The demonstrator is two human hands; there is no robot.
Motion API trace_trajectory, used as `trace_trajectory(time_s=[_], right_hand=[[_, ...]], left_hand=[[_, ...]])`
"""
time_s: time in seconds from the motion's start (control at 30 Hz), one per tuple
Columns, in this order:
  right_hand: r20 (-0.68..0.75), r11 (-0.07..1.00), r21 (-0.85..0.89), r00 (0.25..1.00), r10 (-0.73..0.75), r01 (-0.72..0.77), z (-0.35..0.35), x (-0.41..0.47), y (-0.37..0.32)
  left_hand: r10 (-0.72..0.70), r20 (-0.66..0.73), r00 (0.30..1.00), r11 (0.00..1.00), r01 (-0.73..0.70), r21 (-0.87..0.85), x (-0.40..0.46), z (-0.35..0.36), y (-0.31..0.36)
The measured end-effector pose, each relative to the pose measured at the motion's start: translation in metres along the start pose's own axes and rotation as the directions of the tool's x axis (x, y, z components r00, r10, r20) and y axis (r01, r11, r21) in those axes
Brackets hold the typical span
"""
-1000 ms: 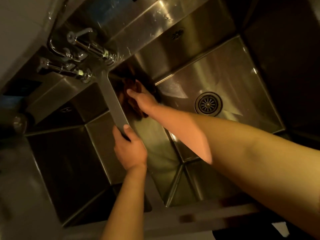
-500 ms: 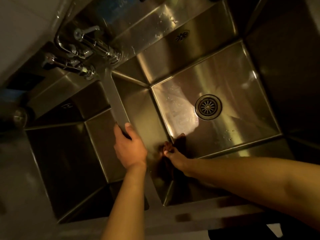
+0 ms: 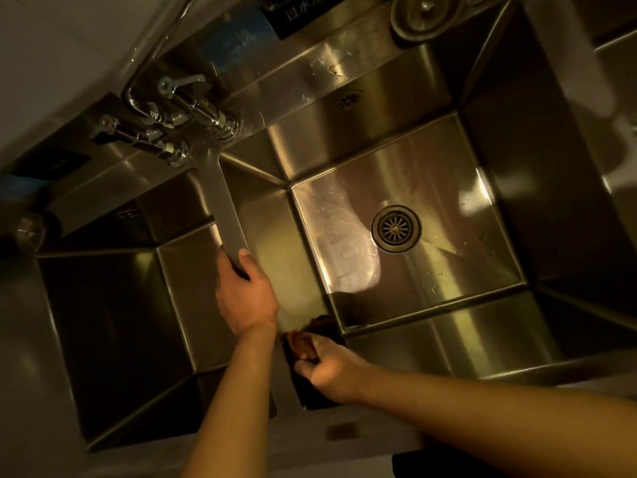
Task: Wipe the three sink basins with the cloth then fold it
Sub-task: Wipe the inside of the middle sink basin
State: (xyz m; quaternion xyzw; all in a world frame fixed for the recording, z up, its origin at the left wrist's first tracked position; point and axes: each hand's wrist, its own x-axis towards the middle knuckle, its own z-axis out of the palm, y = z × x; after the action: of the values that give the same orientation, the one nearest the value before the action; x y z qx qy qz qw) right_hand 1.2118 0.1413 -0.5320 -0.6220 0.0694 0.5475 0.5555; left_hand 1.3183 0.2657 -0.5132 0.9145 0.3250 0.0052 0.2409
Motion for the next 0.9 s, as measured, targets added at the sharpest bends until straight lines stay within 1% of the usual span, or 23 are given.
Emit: trace_trajectory(time_s=[0.07, 0.13, 0.17, 0.23, 0.3, 0.4, 0.47, 0.6, 0.67, 0.73, 0.8, 0.83, 0.9], right_hand=[[-0.007, 0.986, -0.166, 1.000, 0.005, -0.007, 0.000, -0.011, 0.002], [-0.001, 0.960, -0.279, 1.000, 0.031, -0.030, -0.002, -0.016, 0.001], [0.011, 0.951, -0.305, 0.998, 0.054, -0.048, -0.004, -0.017, -0.001], [0.050, 0.931, -0.357, 0.993, 0.104, -0.079, -0.008, -0.017, -0.004], [0.081, 0.909, -0.404, 0.986, 0.144, -0.100, -0.012, -0.015, -0.008], [0.146, 0.871, -0.485, 0.975, 0.166, -0.076, -0.017, -0.006, -0.006], [0.182, 0.834, -0.549, 0.966, 0.184, -0.056, -0.022, 0.004, -0.001], [0.208, 0.832, -0.551, 0.955, 0.211, -0.064, -0.059, 0.010, 0.023], [0.174, 0.804, -0.583, 0.949, 0.264, -0.116, -0.095, 0.006, 0.045], [0.095, 0.738, -0.643, 0.934, 0.343, -0.206, -0.142, -0.006, 0.068], [0.029, 0.660, -0.703, 0.916, 0.399, -0.265, -0.191, -0.023, 0.092], [-0.025, 0.614, -0.725, 0.903, 0.429, -0.312, -0.214, -0.032, 0.103], [-0.175, 0.540, -0.696, 0.842, 0.511, -0.473, -0.245, -0.049, 0.117]], left_hand=[[0.030, -0.013, 0.999, 0.999, -0.030, 0.028, -0.001, 0.001, 0.000], [0.154, -0.046, 0.987, 0.982, -0.147, 0.118, -0.003, 0.001, 0.002], [0.233, -0.030, 0.972, 0.960, -0.225, 0.168, -0.004, 0.000, 0.004], [0.364, 0.053, 0.930, 0.899, -0.365, 0.242, -0.003, 0.001, 0.006], [0.430, 0.134, 0.893, 0.849, -0.450, 0.277, -0.001, 0.003, 0.007], [0.441, 0.190, 0.877, 0.817, -0.480, 0.321, -0.001, 0.001, 0.008], [0.431, 0.197, 0.881, 0.826, -0.473, 0.308, -0.001, -0.001, 0.010], [0.404, 0.206, 0.891, 0.852, -0.448, 0.271, 0.000, -0.004, 0.009], [0.396, 0.215, 0.893, 0.856, -0.443, 0.265, 0.000, -0.005, 0.009], [0.382, 0.223, 0.897, 0.862, -0.433, 0.264, 0.000, -0.006, 0.010], [0.381, 0.228, 0.896, 0.865, -0.433, 0.254, 0.001, -0.006, 0.011], [0.385, 0.225, 0.895, 0.867, -0.435, 0.245, 0.001, -0.007, 0.012], [0.395, 0.217, 0.893, 0.870, -0.439, 0.222, 0.000, -0.008, 0.012]])
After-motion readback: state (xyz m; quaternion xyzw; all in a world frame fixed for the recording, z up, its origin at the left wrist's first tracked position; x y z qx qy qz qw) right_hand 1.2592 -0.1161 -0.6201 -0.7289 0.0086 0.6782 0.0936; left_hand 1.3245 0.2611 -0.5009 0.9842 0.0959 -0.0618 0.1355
